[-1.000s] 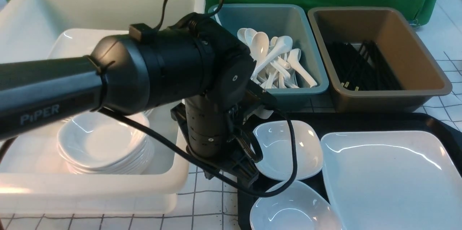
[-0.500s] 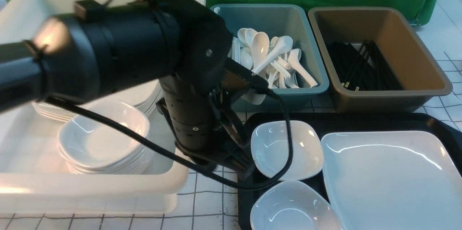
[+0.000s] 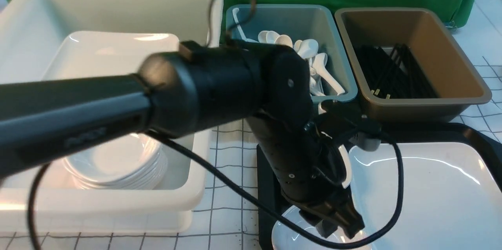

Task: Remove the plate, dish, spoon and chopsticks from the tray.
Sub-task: Use the left arm to grab a small plate from the dinner plate

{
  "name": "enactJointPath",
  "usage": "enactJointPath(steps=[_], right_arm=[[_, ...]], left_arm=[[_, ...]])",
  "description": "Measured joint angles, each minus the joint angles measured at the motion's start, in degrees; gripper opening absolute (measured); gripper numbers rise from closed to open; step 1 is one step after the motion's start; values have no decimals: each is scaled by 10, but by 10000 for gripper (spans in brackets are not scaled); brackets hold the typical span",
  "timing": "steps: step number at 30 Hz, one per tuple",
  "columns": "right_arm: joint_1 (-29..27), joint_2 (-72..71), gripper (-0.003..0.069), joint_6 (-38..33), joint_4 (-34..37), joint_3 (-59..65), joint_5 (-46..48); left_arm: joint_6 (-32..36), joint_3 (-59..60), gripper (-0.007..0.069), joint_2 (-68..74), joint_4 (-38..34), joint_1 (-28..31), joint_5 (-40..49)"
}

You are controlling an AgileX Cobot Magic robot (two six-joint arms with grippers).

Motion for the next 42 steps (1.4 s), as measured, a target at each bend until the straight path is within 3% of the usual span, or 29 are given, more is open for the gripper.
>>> enactJointPath(steps=[5,11,31,34,38,42], right_arm=[[0,0,239,1,0,0,0],[0,0,239,1,0,0,0],[0,0,239,15,0,0,0],[0,0,239,15,0,0,0],[0,0,239,15,0,0,0],[0,0,239,15,0,0,0]], left_arm=[[-13,-5,323,32,98,-1,-10],[-15,-6,410,64,138,-1,-27],[-15,-10,430,107,135,0,-51],[-15,-10,400,108,110,0,-35],[-15,-10,300,108,91,0,-15],[-28,-14,132,102,77,5,-17]])
